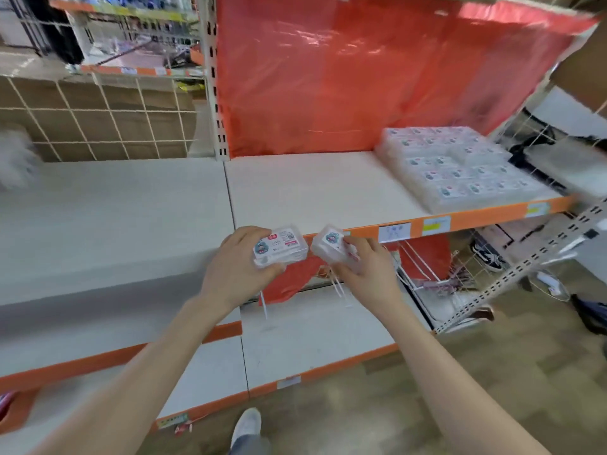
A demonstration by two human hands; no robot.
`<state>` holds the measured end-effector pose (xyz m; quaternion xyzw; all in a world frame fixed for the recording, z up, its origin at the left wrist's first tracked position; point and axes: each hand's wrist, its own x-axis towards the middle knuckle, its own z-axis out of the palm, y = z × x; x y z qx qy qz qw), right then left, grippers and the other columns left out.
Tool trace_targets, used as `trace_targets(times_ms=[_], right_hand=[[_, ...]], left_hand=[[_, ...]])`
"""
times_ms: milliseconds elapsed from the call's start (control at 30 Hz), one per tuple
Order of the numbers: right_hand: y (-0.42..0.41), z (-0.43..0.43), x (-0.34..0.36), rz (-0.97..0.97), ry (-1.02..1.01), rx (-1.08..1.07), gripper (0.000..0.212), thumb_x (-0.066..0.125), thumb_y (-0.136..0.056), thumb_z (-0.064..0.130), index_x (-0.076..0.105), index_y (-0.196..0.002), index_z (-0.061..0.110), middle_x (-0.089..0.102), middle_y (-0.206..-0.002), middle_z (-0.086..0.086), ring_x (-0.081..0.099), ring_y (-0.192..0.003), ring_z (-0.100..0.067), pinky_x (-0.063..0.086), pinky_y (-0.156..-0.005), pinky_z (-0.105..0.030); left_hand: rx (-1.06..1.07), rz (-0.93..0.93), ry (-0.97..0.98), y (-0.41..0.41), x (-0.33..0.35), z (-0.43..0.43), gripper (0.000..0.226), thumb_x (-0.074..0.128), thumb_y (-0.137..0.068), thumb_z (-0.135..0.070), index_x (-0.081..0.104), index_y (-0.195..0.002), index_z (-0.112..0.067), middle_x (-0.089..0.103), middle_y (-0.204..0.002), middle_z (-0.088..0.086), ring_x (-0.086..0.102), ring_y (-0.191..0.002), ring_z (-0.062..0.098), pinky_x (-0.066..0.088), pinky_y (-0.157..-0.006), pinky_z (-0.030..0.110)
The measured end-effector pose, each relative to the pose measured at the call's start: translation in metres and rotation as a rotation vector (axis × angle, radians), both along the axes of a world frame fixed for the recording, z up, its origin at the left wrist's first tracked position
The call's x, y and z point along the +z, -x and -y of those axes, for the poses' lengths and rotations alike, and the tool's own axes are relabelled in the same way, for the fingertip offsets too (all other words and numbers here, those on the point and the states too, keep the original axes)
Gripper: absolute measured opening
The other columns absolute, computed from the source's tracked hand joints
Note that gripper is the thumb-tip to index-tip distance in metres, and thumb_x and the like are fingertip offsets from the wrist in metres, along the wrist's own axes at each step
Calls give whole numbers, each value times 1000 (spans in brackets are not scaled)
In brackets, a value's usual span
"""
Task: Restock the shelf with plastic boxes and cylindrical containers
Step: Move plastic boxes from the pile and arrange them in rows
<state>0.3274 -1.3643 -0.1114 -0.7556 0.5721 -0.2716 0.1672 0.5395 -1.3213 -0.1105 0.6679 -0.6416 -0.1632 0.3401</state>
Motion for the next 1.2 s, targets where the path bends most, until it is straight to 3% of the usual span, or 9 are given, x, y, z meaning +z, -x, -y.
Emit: trace_targets(times_ms=[133, 267, 533, 733, 1033, 1200], right_hand=[[33, 14, -1, 12, 12, -77, 45, 68, -79, 11, 55, -121, 2, 54, -119, -17, 50, -107, -33, 32, -83, -30], [63, 41, 0, 16, 23, -131, 44, 67, -79, 10, 55, -121, 3, 55, -119, -17, 51, -106, -34, 38, -86, -37], [121, 126, 16, 8, 76, -230, 44, 67, -80, 14, 54, -123, 9, 53, -123, -11, 50, -108, -30, 34, -78, -27], [155, 189, 29, 9, 100, -253, 44, 67, -79, 9, 55, -121, 6, 53, -120, -14, 48, -112, -32, 35, -90, -32], [201, 246, 29, -37, 69, -257, 45, 63, -82, 14, 52, -126, 11, 47, -129, -11, 42, -117, -31, 34, -93, -36], [226, 281, 29, -96, 74, -168, 45, 61, -84, 15, 50, -127, 12, 46, -130, -11, 41, -118, -31, 35, -93, -38]], left_hand=[[-91, 23, 11, 34, 3, 32, 52, 75, -73, -25, 56, -120, -13, 54, -123, 0, 47, -116, 17, 30, -97, 23], [-159, 17, 16, 65, 3, 71, 51, 73, -74, -24, 56, -120, -11, 54, -123, 4, 48, -116, 20, 33, -99, 27], [-225, -27, 41, 123, 13, 175, 53, 75, -71, -22, 57, -119, -14, 54, -122, 2, 49, -113, 20, 29, -91, 16], [-268, -20, 66, 155, 19, 242, 55, 76, -71, -22, 56, -121, -12, 53, -123, 4, 49, -115, 22, 31, -96, 22], [-253, 48, 22, 189, 7, 285, 52, 74, -74, -27, 55, -121, -15, 53, -123, 2, 49, -113, 19, 29, -92, 18], [-190, 127, -79, 201, -8, 291, 56, 70, -77, -28, 50, -128, -16, 49, -129, 3, 46, -116, 21, 29, -97, 22]])
